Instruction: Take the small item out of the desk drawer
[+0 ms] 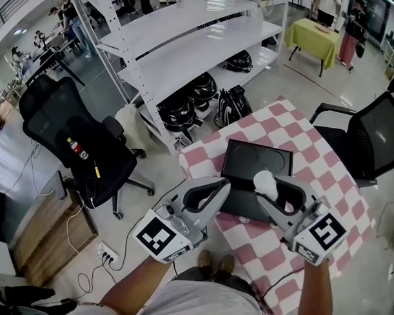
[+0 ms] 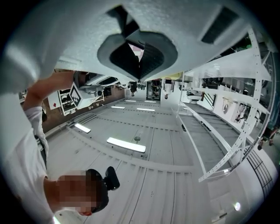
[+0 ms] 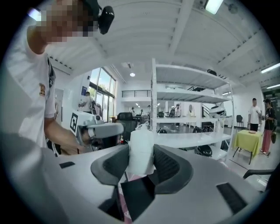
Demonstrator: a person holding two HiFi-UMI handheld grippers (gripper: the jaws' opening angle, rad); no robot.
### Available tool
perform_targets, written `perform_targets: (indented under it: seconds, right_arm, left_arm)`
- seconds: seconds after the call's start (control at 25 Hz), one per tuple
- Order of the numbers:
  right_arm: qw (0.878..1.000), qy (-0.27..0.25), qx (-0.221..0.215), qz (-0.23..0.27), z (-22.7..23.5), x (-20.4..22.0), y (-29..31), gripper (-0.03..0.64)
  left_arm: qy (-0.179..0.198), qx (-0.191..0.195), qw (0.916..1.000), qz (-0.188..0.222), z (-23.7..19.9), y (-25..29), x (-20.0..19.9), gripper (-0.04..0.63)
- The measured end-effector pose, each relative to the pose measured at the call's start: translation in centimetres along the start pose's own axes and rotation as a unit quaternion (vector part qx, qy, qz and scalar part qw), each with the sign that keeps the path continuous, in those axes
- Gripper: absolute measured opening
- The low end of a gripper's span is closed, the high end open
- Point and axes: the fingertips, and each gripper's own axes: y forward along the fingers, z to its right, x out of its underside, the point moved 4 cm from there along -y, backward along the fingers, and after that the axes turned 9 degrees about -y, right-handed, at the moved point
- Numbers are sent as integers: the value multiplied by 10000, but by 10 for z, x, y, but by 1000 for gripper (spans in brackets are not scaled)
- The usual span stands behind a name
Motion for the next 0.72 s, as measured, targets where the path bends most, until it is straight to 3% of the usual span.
perform_targets:
  seconds: [0.32, 0.72]
  right_arm:
    - [9914, 125, 172, 1294, -23, -42, -27, 173]
    - [9769, 406, 329, 2074, -34, -60, -42, 172]
  left_arm:
    - [56, 263, 9996, -7, 24, 1, -18, 14]
    - [84, 398, 9992, 48, 35, -1, -28, 14]
